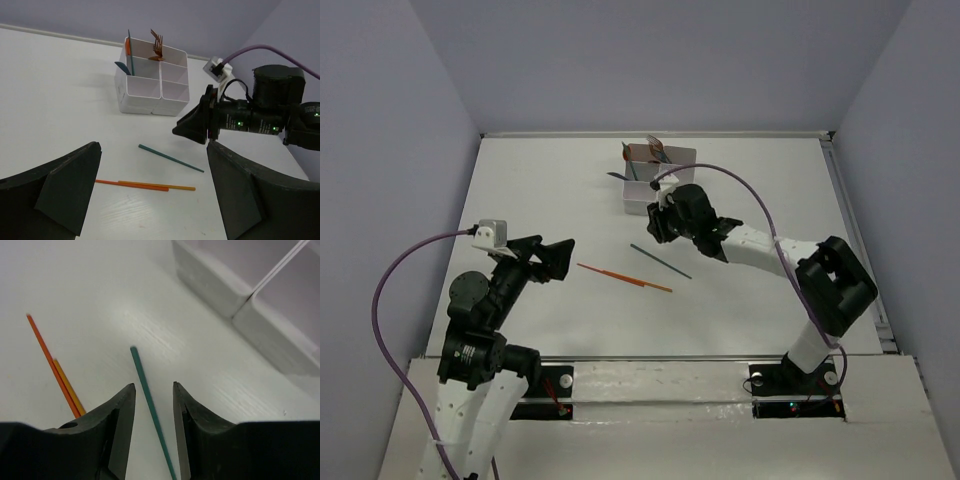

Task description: Sort the eating utensils into containers

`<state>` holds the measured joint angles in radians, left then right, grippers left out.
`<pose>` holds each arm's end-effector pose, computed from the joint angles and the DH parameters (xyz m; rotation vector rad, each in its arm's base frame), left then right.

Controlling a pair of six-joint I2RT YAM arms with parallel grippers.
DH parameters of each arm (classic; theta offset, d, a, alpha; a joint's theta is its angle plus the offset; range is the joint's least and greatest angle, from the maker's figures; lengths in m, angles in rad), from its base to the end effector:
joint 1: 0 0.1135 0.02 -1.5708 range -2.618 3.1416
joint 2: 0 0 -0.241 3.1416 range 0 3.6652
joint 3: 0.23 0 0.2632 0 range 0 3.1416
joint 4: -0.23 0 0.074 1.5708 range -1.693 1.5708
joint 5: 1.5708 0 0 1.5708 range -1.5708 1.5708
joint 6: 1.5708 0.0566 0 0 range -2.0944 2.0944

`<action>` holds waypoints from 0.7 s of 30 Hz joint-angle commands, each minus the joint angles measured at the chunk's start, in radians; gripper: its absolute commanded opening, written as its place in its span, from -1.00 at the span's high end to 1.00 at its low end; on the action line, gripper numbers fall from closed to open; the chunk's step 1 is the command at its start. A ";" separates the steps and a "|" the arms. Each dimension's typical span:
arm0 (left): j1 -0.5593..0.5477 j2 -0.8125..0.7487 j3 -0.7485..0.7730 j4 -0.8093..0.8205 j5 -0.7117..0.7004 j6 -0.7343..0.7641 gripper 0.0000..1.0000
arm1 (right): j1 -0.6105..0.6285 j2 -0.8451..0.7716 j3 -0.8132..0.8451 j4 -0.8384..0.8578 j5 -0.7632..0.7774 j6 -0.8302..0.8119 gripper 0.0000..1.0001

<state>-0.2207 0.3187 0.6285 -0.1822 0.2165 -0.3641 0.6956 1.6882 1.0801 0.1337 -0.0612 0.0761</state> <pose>0.1390 -0.0436 0.3407 0.0756 1.4754 -0.6329 0.3117 0.2647 0.1961 -0.6736 1.9766 0.5390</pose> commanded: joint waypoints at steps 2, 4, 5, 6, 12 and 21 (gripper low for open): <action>0.006 0.007 -0.009 0.055 0.018 0.008 -0.98 | 0.027 0.056 0.055 -0.284 -0.044 -0.022 0.07; 0.006 0.003 -0.009 0.055 0.012 0.007 -0.98 | 0.027 0.105 0.075 -0.328 -0.061 -0.033 0.04; 0.006 0.002 -0.009 0.055 0.011 0.007 -0.98 | 0.038 0.120 0.096 -0.347 -0.055 -0.042 0.04; 0.006 0.000 -0.009 0.055 0.009 0.007 -0.98 | 0.048 0.149 0.109 -0.361 -0.049 -0.047 0.03; 0.006 -0.001 -0.009 0.055 0.011 0.005 -0.98 | 0.079 0.223 0.187 -0.407 -0.002 -0.059 0.04; 0.006 -0.021 -0.009 0.055 0.012 0.005 -0.98 | 0.088 0.346 0.308 -0.485 0.057 -0.041 0.28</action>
<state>-0.2207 0.3130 0.6285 -0.1761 0.2176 -0.3645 0.7742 1.9942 1.3441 -0.2996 -0.0338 0.0315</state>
